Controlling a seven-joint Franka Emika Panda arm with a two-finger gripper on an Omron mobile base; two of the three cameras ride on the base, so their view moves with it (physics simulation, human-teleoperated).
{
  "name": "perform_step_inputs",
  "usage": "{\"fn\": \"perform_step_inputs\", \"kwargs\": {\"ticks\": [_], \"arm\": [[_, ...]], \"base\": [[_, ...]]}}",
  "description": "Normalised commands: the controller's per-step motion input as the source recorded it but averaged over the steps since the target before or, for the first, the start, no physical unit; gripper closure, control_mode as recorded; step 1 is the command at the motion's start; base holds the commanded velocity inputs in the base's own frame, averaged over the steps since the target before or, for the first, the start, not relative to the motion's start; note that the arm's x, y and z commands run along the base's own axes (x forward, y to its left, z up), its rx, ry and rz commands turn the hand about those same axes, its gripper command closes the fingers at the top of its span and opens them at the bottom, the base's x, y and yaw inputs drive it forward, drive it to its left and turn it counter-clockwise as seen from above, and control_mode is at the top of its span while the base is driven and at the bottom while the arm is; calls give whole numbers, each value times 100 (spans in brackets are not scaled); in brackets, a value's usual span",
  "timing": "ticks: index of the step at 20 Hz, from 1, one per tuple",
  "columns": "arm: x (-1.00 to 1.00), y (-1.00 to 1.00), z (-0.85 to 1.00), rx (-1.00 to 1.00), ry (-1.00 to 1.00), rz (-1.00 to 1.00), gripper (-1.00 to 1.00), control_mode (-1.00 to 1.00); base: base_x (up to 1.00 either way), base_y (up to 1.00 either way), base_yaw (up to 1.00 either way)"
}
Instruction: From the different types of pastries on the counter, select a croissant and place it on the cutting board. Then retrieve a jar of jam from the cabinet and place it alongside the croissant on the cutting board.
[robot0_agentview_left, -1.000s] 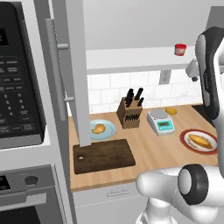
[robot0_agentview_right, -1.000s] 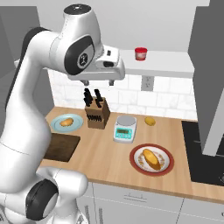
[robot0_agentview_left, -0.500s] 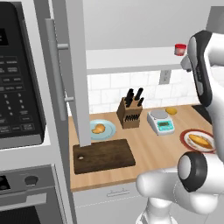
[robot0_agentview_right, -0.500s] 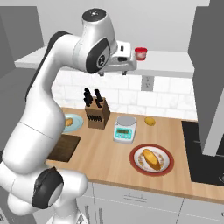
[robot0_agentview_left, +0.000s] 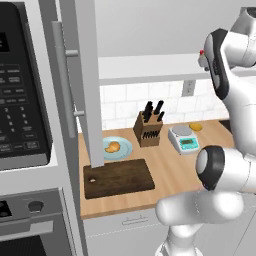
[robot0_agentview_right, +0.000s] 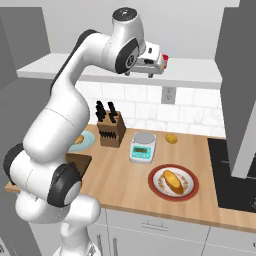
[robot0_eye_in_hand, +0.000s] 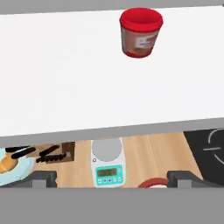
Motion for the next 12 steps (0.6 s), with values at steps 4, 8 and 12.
{"fn": "perform_step_inputs", "kwargs": {"ticks": [4, 8, 12], "arm": [[75, -21, 13, 5, 5, -11, -100, -100], [42, -1, 4, -2, 0, 1, -100, -100], [15, -28, -5, -12, -1, 17, -100, -100]], "base": [[0, 0, 0], [0, 0, 0], [0, 0, 0]]}}
